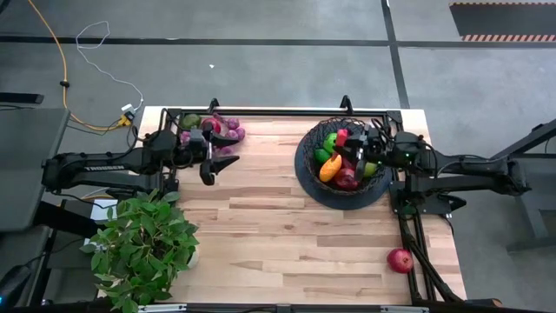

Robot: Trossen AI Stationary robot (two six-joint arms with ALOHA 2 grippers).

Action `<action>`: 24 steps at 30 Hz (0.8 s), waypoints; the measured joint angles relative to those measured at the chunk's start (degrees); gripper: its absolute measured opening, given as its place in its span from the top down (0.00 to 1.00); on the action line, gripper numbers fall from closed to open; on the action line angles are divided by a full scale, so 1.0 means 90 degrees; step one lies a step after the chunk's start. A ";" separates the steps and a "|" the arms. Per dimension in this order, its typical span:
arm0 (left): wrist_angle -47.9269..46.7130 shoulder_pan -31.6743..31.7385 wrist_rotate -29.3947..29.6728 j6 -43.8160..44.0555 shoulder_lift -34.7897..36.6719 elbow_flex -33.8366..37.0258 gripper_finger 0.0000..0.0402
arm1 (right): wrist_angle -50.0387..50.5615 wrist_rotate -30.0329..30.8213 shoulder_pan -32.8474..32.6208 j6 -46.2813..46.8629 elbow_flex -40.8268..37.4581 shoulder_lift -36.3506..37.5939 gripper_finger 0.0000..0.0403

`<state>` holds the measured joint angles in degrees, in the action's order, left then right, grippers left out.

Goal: Build produce basket
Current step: Put the orange chili pepper into the black wire basket

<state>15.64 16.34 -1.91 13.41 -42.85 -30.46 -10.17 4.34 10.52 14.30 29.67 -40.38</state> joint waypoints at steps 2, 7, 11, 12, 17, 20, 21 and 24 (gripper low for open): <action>0.0139 0.0000 0.0000 -0.0002 0.0000 0.0000 0.33 | 0.0034 0.0026 0.0000 0.0240 0.0006 -0.0025 0.80; 0.0251 0.0000 0.0080 -0.0002 0.0000 0.0000 0.33 | 0.1378 0.0880 0.0000 0.1312 0.0793 -0.0564 0.80; 0.0253 0.0000 0.0124 -0.0002 0.0000 0.0000 0.33 | 0.2203 0.1462 0.0021 0.1988 0.1379 -0.1268 0.80; 0.0253 0.0000 0.0122 -0.0001 0.0000 0.0000 0.33 | 0.2232 0.1563 0.0058 0.2255 0.1446 -0.1444 0.80; 0.0253 0.0001 0.0124 0.0017 0.0000 0.0000 0.33 | 0.2246 0.1236 0.0520 0.3587 0.1506 -0.2237 0.80; 0.0253 0.0002 0.0124 0.0015 0.0000 0.0000 0.33 | 0.2326 0.0858 0.0739 0.4299 0.1506 -0.2683 0.80; 0.0253 0.0000 0.0123 0.0017 0.0000 0.0000 0.33 | 0.2378 0.0756 0.0787 0.4541 0.1506 -0.2822 0.80; 0.0251 0.0002 0.0124 0.0015 0.0000 0.0000 0.33 | 0.2563 0.0583 0.0874 0.4908 0.1506 -0.3191 0.80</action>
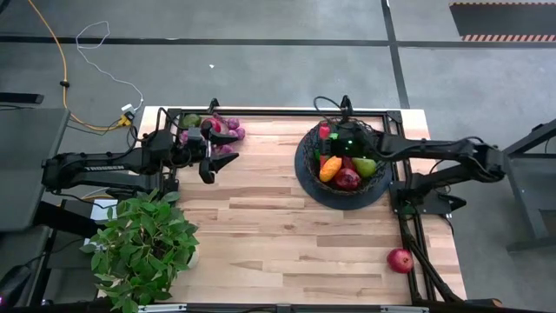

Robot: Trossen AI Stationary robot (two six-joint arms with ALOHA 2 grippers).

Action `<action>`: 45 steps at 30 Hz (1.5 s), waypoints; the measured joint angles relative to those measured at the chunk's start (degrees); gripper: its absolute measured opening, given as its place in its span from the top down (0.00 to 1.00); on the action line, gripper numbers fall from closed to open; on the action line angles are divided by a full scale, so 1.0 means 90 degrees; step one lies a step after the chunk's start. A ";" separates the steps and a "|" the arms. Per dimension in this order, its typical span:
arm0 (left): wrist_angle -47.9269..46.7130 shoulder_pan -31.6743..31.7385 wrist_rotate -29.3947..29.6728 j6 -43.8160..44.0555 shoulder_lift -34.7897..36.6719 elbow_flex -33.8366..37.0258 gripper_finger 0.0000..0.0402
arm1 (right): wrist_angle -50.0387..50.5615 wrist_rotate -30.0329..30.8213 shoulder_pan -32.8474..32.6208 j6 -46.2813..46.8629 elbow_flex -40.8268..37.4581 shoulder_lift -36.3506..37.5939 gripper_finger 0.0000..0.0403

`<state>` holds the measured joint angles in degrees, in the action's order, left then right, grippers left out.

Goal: Build produce basket
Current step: Put the orange chili pepper into the black wire basket, then put the bottom pomegranate into the black wire basket

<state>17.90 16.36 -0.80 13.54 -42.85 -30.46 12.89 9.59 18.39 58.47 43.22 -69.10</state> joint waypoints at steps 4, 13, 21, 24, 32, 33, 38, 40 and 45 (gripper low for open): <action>0.0000 0.0000 0.0000 -0.0009 0.0000 0.0000 0.33 | -0.0029 -0.0062 0.0000 0.0045 0.0000 -0.0331 0.80; -0.0001 -0.0002 -0.0002 -0.0018 0.0000 0.0000 0.33 | -0.0025 0.0002 0.0000 0.0353 0.0007 -0.0862 0.80; -0.0001 -0.0002 -0.0002 -0.0019 0.0000 0.0000 0.33 | -0.0024 0.0099 0.0000 0.0355 0.0007 -0.1045 0.61; -0.0001 -0.0002 -0.0002 -0.0019 0.0000 -0.0002 0.33 | -0.0023 0.0097 0.0000 0.0353 0.0007 -0.1043 0.51; -0.0002 -0.0001 -0.0002 -0.0016 0.0000 -0.0002 0.33 | 0.0028 -0.0491 0.0403 -0.0259 0.0007 -0.0634 0.39; -0.0001 0.0000 -0.0002 -0.0019 0.0000 -0.0002 0.33 | 0.0019 -0.0557 0.0450 -0.0391 0.0007 -0.0476 0.39; -0.0003 -0.0001 -0.0002 -0.0017 0.0000 -0.0002 0.33 | -0.0039 -0.0589 0.0473 -0.1321 0.0007 0.0596 0.39; -0.0003 -0.0002 -0.0002 -0.0017 0.0000 -0.0002 0.33 | -0.0082 -0.0593 0.0368 -0.1844 0.0007 0.1055 0.39; -0.0003 -0.0002 0.0019 -0.0013 0.0000 -0.0002 0.33 | -0.0607 -0.0767 -0.0121 -0.2959 0.0007 0.2001 0.39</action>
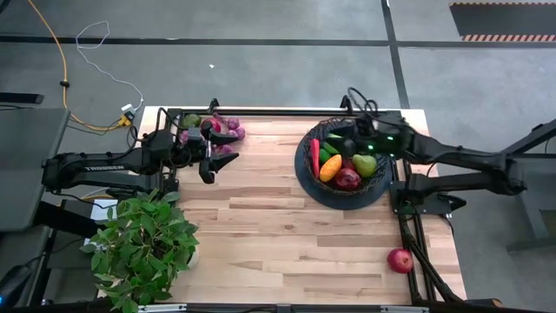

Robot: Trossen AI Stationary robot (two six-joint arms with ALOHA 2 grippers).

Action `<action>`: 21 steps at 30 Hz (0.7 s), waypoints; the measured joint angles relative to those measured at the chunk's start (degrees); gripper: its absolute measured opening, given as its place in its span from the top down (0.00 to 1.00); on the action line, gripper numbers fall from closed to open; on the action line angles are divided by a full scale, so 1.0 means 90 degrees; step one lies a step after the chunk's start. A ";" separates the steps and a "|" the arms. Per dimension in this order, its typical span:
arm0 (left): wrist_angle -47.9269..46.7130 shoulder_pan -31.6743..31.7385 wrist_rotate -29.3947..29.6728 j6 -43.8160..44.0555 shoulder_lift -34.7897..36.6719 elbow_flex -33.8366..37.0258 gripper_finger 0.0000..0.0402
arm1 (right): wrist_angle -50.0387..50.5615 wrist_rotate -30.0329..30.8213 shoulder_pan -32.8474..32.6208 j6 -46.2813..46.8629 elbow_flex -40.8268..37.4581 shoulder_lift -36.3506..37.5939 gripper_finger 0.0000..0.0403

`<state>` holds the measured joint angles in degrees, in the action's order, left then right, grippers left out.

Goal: Build produce basket
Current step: Put the bottom pomegranate into the black wire basket

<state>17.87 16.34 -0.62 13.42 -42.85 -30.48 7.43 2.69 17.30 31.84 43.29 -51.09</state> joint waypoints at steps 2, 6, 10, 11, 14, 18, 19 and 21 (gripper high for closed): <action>0.0000 0.0000 0.0000 0.0024 0.0000 0.0000 0.33 | -0.0279 -0.0017 -0.0200 -0.0527 0.0000 0.0220 0.39; 0.0127 0.0000 -0.0085 0.0520 0.0000 0.0000 0.33 | -0.0685 -0.0016 -0.0510 -0.1842 0.0000 0.0388 0.39; 0.0339 0.0000 -0.0240 0.0504 0.0000 -0.0002 0.33 | -0.0910 -0.0016 -0.0702 -0.2980 0.0000 0.0329 0.39; 0.0373 0.0000 -0.0240 0.0453 0.0000 -0.0002 0.33 | -0.0892 -0.0014 -0.0735 -0.3206 0.0000 0.0298 0.39; 0.0400 0.0001 -0.0189 0.0301 0.0000 -0.0005 0.33 | -0.0897 -0.0013 -0.0816 -0.3386 -0.0002 0.0238 0.39; 0.0396 0.0000 -0.0143 0.0034 0.0000 -0.0005 0.33 | -0.1066 -0.0011 -0.0860 -0.3221 -0.0002 0.0206 0.39; 0.0396 0.0002 -0.0145 -0.0043 0.0000 -0.0005 0.33 | -0.1099 -0.0011 -0.0860 -0.3221 -0.0002 0.0207 0.39; 0.0468 -0.0002 -0.0166 -0.0203 0.0000 -0.0005 0.33 | -0.1105 -0.0011 -0.0858 -0.3214 -0.0002 0.0211 0.39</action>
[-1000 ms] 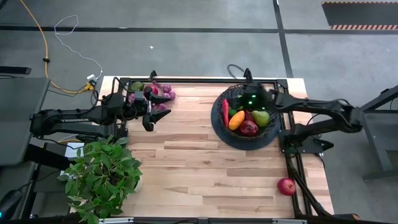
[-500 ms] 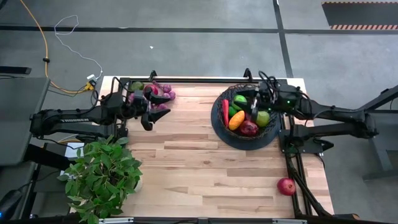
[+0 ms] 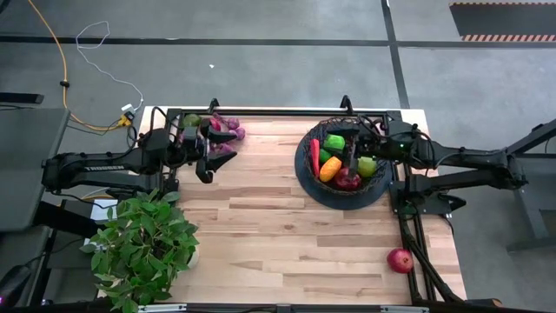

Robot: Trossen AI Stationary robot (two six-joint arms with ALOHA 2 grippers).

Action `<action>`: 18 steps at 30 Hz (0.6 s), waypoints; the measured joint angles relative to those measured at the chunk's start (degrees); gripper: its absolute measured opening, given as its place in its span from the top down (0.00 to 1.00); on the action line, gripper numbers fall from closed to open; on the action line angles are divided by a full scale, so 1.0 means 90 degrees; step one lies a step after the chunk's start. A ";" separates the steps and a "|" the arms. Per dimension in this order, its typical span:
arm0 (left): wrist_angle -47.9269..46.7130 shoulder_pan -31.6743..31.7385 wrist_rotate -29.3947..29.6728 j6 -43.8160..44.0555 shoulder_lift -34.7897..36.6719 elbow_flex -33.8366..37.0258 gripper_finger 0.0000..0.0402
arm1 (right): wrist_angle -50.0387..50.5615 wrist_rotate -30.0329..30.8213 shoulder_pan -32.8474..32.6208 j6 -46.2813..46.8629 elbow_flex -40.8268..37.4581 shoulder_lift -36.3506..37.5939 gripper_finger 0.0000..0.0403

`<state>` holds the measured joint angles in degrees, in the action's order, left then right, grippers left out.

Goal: Build produce basket
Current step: Put the bottom pomegranate into the black wire basket

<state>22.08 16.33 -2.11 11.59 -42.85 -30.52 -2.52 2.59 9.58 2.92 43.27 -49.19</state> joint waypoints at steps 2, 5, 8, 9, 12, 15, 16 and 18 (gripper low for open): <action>0.0128 -0.0004 -0.0024 -0.0168 0.0002 0.0000 0.33 | 0.0007 0.0000 0.0000 0.0002 0.0000 0.0000 0.39; 0.0149 -0.0004 -0.0024 -0.0336 0.0002 0.0000 0.33 | 0.0007 0.0000 0.0000 0.0005 0.0000 -0.0001 0.39; 0.0146 -0.0004 -0.0024 -0.0454 0.0002 0.0000 0.33 | -0.0015 -0.0001 0.0000 0.0005 0.0000 -0.0001 0.39; 0.0134 -0.0004 -0.0024 -0.0479 0.0000 0.0000 0.33 | -0.0030 -0.0002 0.0000 0.0007 0.0000 0.0000 0.39; -0.0017 -0.0004 -0.0024 -0.0481 0.0000 0.0000 0.33 | -0.0034 -0.0022 0.0000 0.0006 0.0000 0.0000 0.39; -0.0137 -0.0004 -0.0024 -0.0476 0.0000 0.0000 0.33 | -0.0035 -0.0034 0.0000 0.0007 0.0000 0.0000 0.39; -0.0153 -0.0004 -0.0024 -0.0474 0.0000 0.0000 0.33 | -0.0033 -0.0036 0.0000 0.0007 0.0000 0.0000 0.39; -0.0169 -0.0004 -0.0024 -0.0476 0.0000 0.0000 0.33 | -0.0035 -0.0039 0.0000 0.0007 0.0000 0.0000 0.39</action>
<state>20.56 16.29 -2.33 7.31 -42.85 -30.52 -2.83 2.24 9.58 2.98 43.27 -49.19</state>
